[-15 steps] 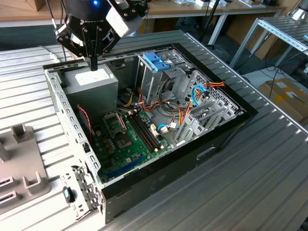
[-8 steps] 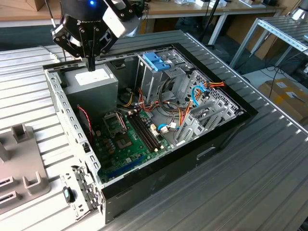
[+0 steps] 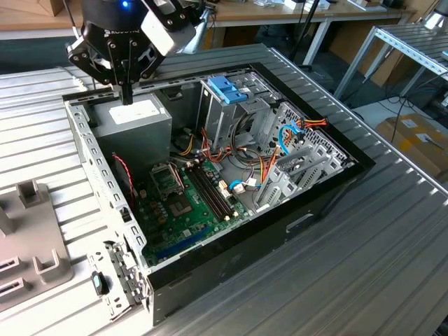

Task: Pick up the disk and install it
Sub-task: 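Reach for the disk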

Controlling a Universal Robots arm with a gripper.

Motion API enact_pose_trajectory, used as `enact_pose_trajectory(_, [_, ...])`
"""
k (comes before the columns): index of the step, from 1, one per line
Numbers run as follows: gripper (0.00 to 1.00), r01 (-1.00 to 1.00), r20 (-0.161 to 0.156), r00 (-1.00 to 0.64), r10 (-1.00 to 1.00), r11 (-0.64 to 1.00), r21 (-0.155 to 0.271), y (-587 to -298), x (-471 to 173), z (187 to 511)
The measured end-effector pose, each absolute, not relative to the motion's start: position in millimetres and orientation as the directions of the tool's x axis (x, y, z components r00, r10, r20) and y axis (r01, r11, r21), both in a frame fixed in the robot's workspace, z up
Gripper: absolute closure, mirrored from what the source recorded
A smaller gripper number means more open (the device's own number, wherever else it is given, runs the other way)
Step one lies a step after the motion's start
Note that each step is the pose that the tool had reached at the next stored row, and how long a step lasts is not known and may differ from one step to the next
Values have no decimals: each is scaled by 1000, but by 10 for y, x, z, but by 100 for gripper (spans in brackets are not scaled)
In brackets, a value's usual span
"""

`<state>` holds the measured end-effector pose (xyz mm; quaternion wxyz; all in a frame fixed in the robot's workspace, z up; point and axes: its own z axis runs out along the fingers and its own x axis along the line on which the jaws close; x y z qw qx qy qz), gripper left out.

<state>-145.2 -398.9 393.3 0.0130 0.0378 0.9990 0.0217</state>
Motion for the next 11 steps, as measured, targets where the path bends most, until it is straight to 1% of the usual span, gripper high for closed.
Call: enact_pose_trajectory(11, [89,75,-24,-997,76,996,44,-3989,-1546,3932])
